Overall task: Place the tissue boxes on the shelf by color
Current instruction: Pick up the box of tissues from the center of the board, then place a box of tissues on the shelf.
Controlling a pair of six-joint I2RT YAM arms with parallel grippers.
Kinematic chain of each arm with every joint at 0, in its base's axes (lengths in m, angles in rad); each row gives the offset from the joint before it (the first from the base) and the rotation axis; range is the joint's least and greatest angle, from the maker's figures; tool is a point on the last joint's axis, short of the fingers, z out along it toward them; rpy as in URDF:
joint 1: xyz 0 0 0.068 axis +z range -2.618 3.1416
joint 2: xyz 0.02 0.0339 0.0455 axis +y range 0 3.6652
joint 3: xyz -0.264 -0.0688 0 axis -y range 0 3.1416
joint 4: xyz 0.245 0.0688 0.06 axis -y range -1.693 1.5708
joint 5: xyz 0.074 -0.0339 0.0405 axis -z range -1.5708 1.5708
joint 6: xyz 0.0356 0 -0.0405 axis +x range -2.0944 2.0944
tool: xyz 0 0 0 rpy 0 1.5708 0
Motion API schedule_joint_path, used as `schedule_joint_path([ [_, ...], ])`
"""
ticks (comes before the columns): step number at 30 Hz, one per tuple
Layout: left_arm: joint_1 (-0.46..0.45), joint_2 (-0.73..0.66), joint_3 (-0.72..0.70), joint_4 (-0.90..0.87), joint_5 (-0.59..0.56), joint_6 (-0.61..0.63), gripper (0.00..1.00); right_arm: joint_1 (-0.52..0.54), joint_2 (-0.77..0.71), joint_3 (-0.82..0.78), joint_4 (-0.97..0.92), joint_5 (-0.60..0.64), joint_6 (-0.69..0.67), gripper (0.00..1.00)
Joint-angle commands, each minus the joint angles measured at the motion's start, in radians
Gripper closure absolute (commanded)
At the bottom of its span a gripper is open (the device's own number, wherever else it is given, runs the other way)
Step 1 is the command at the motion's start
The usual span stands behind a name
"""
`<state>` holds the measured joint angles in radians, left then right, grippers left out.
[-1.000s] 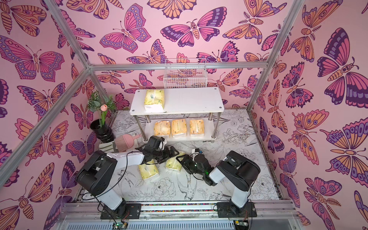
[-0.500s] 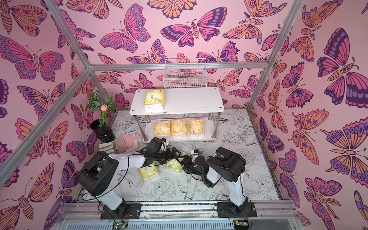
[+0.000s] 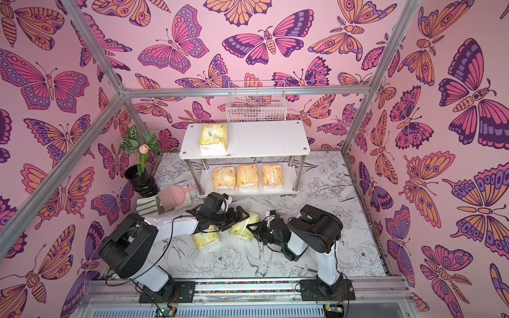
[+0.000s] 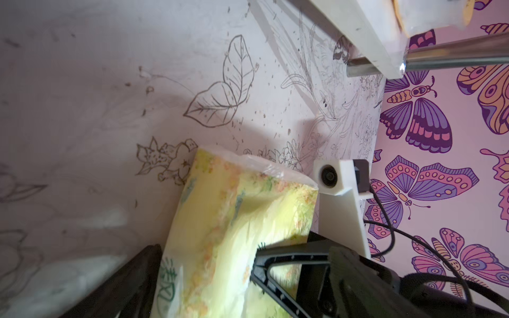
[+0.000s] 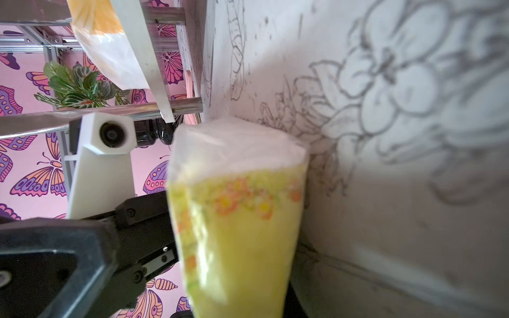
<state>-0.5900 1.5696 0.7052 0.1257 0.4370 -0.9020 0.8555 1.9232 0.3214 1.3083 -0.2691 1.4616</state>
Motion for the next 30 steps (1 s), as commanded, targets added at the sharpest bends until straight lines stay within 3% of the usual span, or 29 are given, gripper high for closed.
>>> schedule_joint_path([
  [1, -0.003, -0.104, 0.025, -0.11, -0.014, 0.028, 0.0, 0.007, -0.035, -0.04, -0.102, -0.001, -0.002, 0.87],
  [10, -0.003, -0.374, 0.13, -0.431, -0.103, 0.163, 0.0, 0.007, -0.327, -0.03, -0.399, -0.028, -0.06, 0.89],
  [18, -0.004, -0.585, 0.216, -0.679, -0.215, 0.281, 0.0, 0.007, -0.755, 0.111, -1.013, -0.038, -0.223, 0.9],
  [24, -0.002, -0.614, 0.358, -0.846, -0.253, 0.379, 0.0, 0.005, -0.93, 0.241, -1.271, -0.065, -0.28, 0.9],
  [30, -0.004, -0.595, 0.498, -0.937, -0.258, 0.458, 0.0, 0.004, -0.994, 0.416, -1.446, -0.096, -0.346, 0.9],
])
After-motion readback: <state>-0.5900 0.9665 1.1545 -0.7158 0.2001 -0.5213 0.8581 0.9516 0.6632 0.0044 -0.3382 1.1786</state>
